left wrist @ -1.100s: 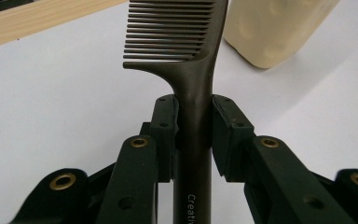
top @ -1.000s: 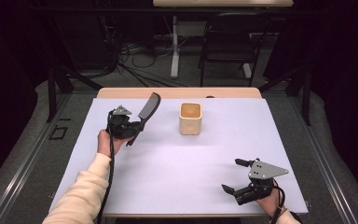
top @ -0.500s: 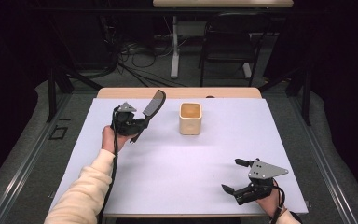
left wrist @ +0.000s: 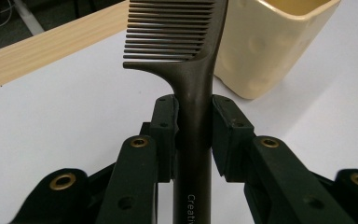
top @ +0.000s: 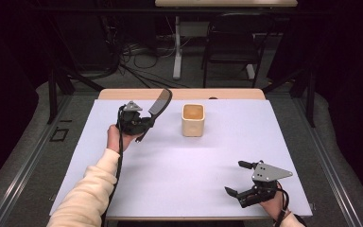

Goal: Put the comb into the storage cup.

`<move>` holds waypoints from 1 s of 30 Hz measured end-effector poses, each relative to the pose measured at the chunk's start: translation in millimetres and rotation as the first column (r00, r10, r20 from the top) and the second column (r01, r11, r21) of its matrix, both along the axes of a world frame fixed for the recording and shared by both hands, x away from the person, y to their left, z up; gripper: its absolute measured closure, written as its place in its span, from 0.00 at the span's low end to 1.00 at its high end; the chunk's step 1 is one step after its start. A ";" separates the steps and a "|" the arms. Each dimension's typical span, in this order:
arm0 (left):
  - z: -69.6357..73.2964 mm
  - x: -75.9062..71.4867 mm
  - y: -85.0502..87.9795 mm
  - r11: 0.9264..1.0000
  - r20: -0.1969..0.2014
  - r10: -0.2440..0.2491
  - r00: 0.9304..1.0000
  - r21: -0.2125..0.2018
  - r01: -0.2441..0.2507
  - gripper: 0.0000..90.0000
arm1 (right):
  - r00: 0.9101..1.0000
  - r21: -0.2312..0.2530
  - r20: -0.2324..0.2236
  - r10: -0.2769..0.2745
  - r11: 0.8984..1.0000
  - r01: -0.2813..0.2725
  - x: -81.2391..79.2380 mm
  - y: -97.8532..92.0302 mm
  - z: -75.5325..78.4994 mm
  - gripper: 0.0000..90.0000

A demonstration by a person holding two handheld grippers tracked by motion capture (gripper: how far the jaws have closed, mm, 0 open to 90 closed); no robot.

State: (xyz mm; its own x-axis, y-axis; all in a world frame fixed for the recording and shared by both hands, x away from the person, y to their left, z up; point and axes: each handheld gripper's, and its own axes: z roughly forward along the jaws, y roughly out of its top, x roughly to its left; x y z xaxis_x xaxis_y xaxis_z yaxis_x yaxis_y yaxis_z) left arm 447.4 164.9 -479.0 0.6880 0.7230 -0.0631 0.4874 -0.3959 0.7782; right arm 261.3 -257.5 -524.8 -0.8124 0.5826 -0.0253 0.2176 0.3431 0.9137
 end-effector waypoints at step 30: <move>6.7 9.4 -15.0 0.999 0.047 0.010 0.999 -0.044 -0.008 0.80 | 1.000 0.000 0.000 0.001 1.000 -0.001 0.0 -0.1 0.1 0.00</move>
